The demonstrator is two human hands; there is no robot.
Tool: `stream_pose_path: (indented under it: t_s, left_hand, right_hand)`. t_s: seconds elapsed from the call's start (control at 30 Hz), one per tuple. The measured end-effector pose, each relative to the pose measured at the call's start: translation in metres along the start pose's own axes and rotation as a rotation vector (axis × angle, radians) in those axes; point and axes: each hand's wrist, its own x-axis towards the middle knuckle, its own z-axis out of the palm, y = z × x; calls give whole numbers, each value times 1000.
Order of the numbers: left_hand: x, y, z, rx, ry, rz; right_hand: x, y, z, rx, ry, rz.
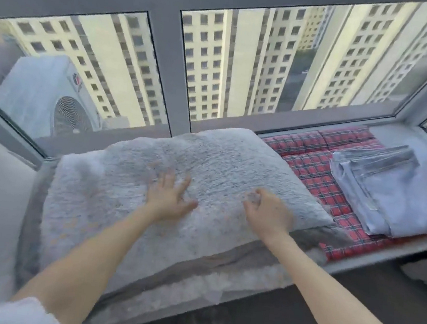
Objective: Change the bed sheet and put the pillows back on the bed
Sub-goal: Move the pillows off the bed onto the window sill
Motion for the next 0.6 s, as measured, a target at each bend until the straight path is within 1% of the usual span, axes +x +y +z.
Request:
stream_pose_path:
  t_s: [0.07, 0.1, 0.13, 0.17, 0.23, 0.27, 0.37, 0.47, 0.6]
  left_hand:
    - [0, 13, 25, -5, 27, -28]
    - [4, 14, 26, 5, 41, -33]
    - [7, 14, 20, 14, 62, -27]
    - [10, 15, 10, 3, 89, -14]
    - [15, 30, -13, -67, 204, 54]
    - [17, 46, -24, -99, 258, 105]
    - [16, 122, -45, -184, 339, 287]
    - [8, 221, -49, -256, 348, 509]
    - [-16, 360, -31, -276, 262, 775]
  right_hand:
    - [7, 29, 10, -110, -127, -25]
    - [7, 39, 14, -125, -177, -44]
    - [6, 45, 16, -104, -209, -52]
    - [4, 49, 15, -50, -201, -65]
    - [-2, 55, 3, 115, -109, -48]
    - [-8, 59, -8, 206, -73, -3]
    - [-28, 88, -35, 389, 25, 127]
    - [-51, 141, -64, 483, 130, 239]
    - [-99, 233, -104, 600, 270, 421]
